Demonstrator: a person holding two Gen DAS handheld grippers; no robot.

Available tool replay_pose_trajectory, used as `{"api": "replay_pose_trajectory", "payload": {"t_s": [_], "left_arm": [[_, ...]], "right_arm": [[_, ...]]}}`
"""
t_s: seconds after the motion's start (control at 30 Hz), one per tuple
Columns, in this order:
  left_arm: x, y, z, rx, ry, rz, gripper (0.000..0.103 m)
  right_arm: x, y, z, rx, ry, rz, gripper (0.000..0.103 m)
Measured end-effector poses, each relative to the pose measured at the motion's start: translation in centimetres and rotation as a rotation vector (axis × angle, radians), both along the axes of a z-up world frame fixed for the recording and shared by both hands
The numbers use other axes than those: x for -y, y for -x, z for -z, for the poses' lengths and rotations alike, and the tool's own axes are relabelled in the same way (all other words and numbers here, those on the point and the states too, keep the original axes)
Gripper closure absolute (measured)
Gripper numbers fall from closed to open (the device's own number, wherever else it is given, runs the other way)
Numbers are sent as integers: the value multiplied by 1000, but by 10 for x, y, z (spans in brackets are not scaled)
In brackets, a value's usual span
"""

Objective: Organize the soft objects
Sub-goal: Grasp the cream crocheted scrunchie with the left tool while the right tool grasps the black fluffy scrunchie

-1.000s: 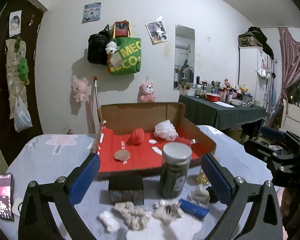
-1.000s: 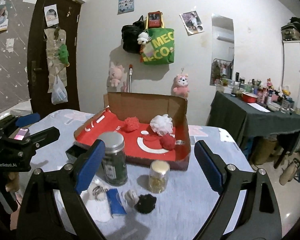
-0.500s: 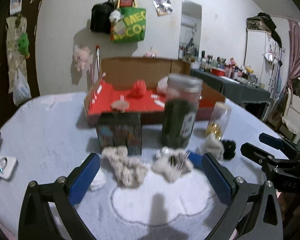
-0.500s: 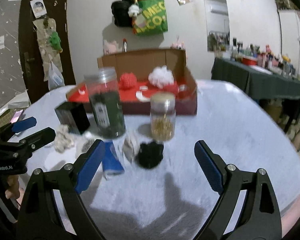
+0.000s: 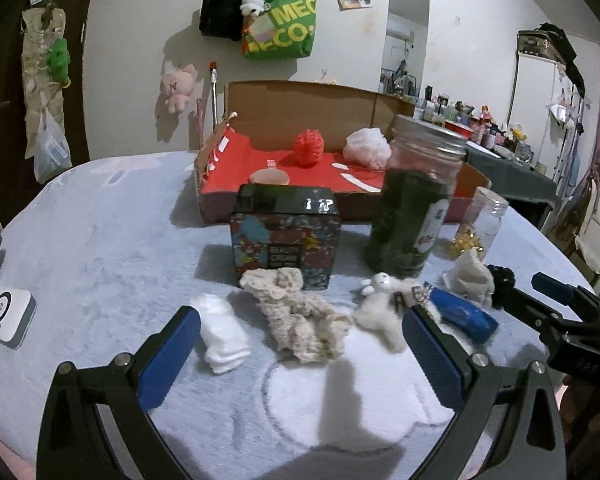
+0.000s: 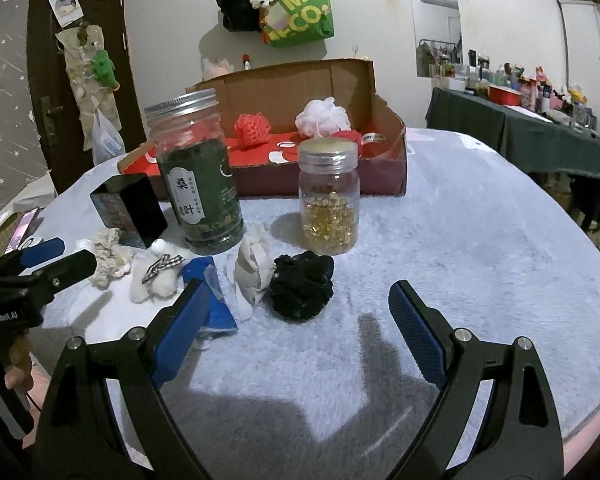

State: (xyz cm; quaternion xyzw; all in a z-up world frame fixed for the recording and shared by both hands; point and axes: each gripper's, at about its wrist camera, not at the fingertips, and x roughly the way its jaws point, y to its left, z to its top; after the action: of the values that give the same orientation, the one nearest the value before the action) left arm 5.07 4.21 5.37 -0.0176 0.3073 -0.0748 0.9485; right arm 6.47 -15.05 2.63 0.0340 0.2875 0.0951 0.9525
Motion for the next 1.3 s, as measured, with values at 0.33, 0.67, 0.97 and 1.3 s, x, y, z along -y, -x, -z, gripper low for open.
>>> {"api": "replay_pose_trajectory", "payload": {"t_s": [0.33,0.67,0.97,1.3], "left_arm": [[-14,-12,-4,-55,0,38,10],[0,-29,-3,-117,-61,186,19],[5,-47,12,-203,-82,230,51],[9,-33,-1,-166,-41,276,73]], "right_arm": [[11,-16,2,-50,-37,-1,12],[23,-31,2,-106,-90,-68,20],[34,-44,10,-192,-222,-152,71],[29,-23,-21,-90,-218,-180,77]]}}
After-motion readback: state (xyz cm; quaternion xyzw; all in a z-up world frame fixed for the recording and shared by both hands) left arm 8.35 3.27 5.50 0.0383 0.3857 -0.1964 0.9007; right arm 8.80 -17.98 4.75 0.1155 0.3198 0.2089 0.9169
